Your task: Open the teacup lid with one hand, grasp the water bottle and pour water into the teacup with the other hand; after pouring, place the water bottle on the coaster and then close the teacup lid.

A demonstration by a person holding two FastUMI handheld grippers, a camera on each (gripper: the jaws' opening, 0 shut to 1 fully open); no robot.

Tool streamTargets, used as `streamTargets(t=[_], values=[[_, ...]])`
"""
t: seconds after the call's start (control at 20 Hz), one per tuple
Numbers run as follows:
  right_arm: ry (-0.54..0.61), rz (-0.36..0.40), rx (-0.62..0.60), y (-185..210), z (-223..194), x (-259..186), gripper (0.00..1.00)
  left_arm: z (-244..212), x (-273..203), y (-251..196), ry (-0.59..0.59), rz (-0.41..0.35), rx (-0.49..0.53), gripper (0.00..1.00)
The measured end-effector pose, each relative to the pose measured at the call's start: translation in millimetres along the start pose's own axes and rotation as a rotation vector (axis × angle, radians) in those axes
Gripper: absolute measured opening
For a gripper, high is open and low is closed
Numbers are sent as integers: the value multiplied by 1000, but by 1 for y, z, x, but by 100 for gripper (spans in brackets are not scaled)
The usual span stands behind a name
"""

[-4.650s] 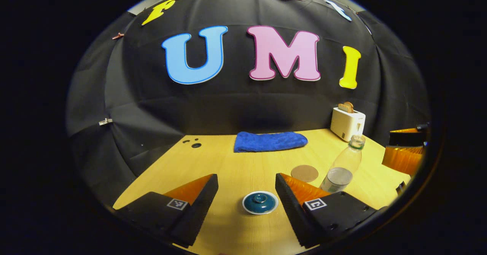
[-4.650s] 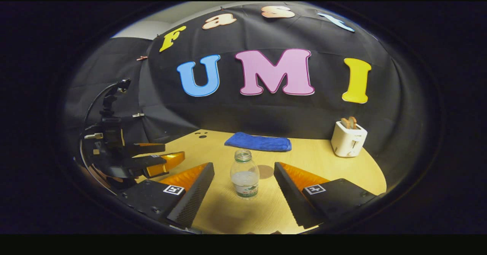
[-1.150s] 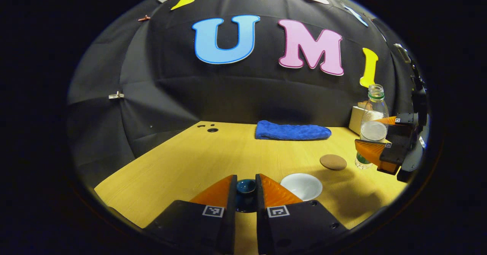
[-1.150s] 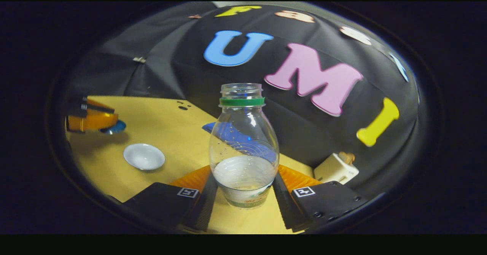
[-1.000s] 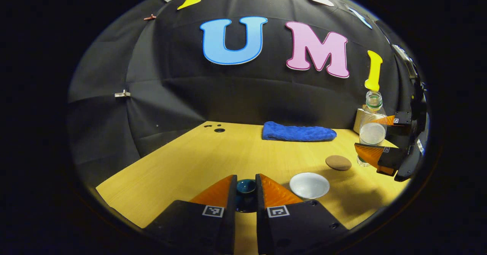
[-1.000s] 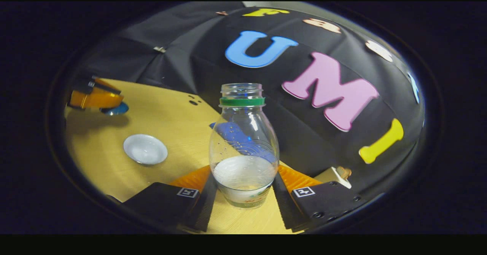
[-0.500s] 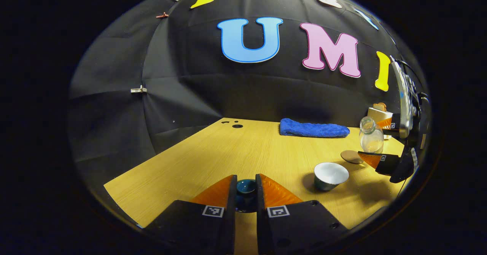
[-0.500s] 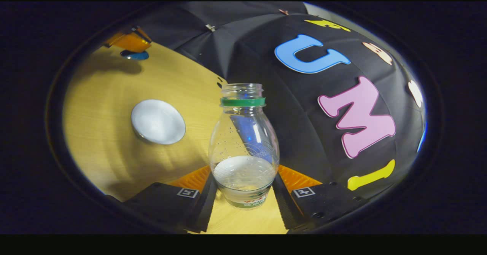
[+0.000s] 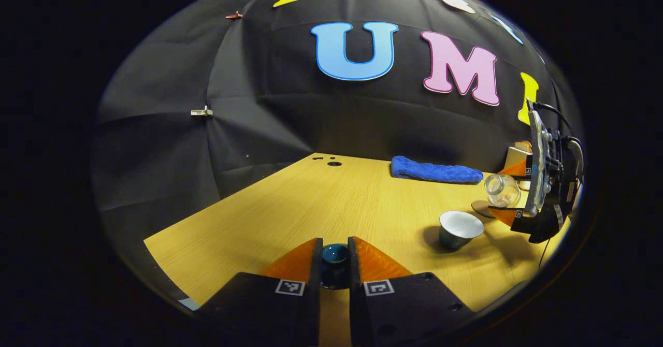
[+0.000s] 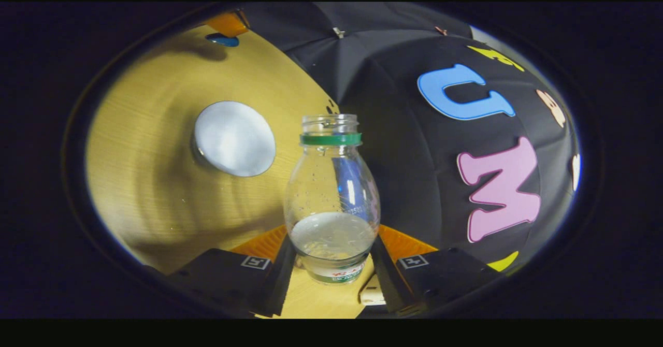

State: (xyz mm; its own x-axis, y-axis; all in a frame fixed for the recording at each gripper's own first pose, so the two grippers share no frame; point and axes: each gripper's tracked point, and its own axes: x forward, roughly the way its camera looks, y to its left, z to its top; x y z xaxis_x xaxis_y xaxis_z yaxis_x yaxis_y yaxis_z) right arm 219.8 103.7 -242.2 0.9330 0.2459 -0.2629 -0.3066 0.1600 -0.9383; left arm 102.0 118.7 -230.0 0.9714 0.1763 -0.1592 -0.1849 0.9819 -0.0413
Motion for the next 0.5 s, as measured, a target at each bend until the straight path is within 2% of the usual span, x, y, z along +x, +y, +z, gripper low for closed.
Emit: streamTargets(t=[0.05, 0.1, 0.25, 0.3, 0.5], values=[[1, 5, -14, 0, -1, 2, 74, -2, 2, 0, 0, 1, -4, 23], [3, 9, -25, 2, -2, 2, 74, -2, 3, -1, 3, -2, -8, 27], [1, 22, -73, 0, -6, 3, 74, -8, 4, -4, 19, -7, -20, 27], [0, 25, -84, 0, -7, 4, 78, -8, 3, -4, 17, -8, -20, 27], [-11, 36, -134, 4, -4, 5, 74, -13, 0, -6, 20, -7, -27, 27]])
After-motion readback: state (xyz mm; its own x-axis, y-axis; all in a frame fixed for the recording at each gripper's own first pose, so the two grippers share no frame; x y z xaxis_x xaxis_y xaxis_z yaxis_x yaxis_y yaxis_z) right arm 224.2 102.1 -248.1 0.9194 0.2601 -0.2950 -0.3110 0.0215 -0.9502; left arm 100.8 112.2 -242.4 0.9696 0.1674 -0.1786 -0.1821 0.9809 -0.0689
